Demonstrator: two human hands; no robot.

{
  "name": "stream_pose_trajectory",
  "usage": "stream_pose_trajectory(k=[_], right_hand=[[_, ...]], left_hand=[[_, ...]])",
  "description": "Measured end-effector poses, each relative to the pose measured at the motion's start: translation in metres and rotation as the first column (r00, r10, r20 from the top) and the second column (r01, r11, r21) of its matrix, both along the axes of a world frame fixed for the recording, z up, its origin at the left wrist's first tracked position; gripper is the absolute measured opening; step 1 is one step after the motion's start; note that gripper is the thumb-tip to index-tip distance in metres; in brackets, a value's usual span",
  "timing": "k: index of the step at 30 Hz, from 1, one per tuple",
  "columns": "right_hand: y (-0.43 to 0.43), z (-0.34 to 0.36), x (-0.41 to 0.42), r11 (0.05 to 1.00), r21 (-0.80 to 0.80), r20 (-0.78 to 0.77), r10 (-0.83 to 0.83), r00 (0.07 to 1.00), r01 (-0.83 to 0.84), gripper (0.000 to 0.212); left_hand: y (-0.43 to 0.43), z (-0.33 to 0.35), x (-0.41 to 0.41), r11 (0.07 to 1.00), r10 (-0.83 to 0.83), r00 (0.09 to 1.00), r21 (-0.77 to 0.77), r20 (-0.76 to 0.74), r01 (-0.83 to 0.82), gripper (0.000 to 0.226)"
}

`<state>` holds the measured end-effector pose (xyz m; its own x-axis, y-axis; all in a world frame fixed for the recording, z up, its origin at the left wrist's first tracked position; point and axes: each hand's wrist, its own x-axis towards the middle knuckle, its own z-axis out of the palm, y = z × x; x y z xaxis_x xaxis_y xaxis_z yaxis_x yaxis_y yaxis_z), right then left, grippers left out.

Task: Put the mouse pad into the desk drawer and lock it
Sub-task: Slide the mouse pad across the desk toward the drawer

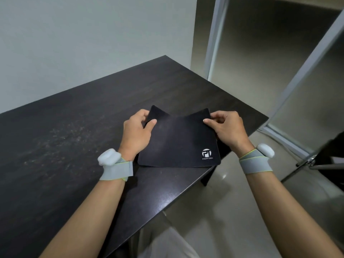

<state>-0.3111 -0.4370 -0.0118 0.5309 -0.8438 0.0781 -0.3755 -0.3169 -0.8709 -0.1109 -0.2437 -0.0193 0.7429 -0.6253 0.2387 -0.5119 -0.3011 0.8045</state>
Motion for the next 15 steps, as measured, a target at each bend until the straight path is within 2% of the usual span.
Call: stream_pose_trajectory(k=[4,7,10,15], right_hand=[[0.001,-0.002,-0.003,0.999,-0.049,-0.062,0.000,0.998,-0.003,0.014],[0.004,0.001,-0.003,0.997,-0.080,-0.093,-0.011,0.996,0.004,0.034],[0.006,0.004,-0.004,0.989,-0.146,-0.107,-0.012,0.994,-0.004,0.039],[0.012,0.006,-0.011,0.955,-0.295,-0.127,-0.040,0.991,0.001,0.032]], left_hand=[[0.001,-0.001,-0.002,0.999,0.027,1.000,0.036,0.012,-0.027,0.030],[0.003,0.001,-0.004,0.997,0.053,0.997,0.059,0.055,-0.056,0.041],[0.005,0.002,-0.005,0.990,0.071,0.990,0.109,0.121,-0.085,0.055],[0.005,0.003,-0.013,0.974,0.046,0.981,0.209,0.190,-0.087,0.050]])
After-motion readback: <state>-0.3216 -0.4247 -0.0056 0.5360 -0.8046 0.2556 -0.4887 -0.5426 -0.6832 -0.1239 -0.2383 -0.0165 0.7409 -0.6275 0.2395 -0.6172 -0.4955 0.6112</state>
